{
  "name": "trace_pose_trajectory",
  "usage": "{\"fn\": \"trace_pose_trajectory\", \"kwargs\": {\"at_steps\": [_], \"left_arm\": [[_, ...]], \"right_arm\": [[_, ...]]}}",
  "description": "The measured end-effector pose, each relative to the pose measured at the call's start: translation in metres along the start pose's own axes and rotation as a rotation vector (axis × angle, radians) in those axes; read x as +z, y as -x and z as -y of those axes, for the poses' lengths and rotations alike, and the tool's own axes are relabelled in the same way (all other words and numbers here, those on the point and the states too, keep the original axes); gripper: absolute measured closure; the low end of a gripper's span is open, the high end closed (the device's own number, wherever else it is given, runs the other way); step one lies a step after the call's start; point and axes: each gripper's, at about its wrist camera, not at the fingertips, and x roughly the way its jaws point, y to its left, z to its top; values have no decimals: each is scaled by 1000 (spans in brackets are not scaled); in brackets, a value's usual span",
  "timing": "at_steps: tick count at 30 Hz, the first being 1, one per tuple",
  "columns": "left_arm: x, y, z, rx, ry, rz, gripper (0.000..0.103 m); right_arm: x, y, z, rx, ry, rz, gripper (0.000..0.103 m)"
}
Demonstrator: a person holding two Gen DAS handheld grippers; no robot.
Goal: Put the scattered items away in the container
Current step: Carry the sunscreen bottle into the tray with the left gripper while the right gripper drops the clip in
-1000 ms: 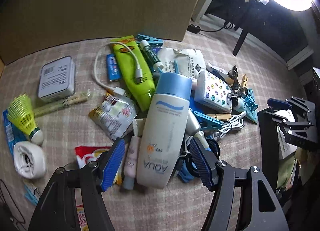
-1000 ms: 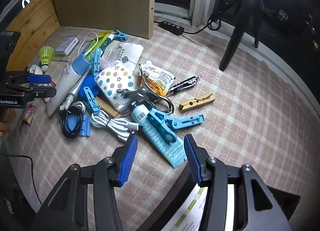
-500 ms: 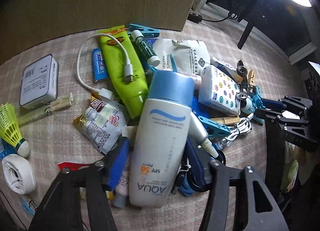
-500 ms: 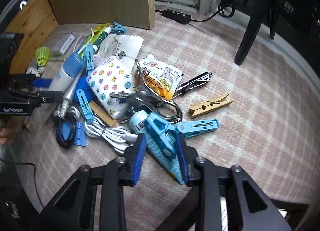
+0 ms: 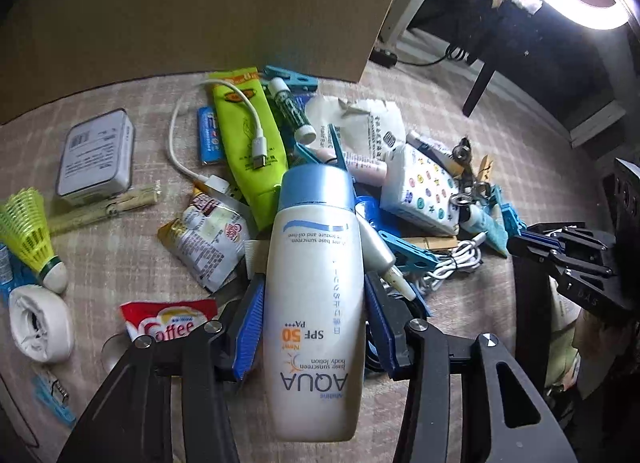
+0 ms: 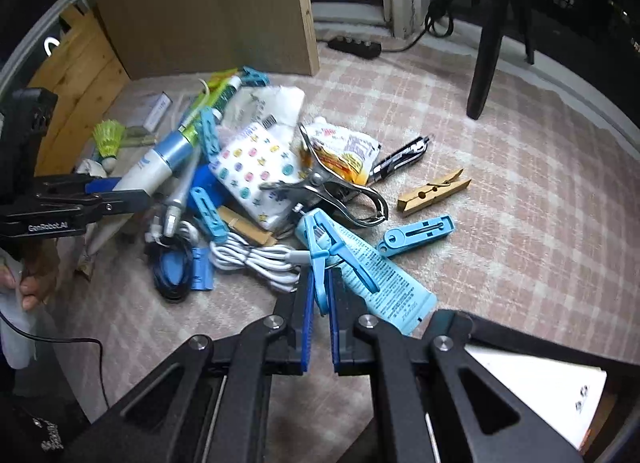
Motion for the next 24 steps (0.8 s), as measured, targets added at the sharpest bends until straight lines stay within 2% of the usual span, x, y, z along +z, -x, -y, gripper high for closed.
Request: {"fn": "trace_pose_trajectory", "kwargs": {"at_steps": [7, 11, 17, 24], "left_arm": [[-11, 25, 2, -8, 15, 44, 58], [-19, 41, 14, -25, 13, 69, 58], [-20, 55, 69, -86, -72, 96, 58], [-31, 62, 170, -213, -241, 96, 58]], "right_arm": [[-6, 45, 1, 19, -57, 84, 96], [-19, 74, 10, -6, -88, 125, 96], [-55, 120, 39, -95, -169, 181, 96], [-121, 172, 92, -225, -319, 212, 96]]}}
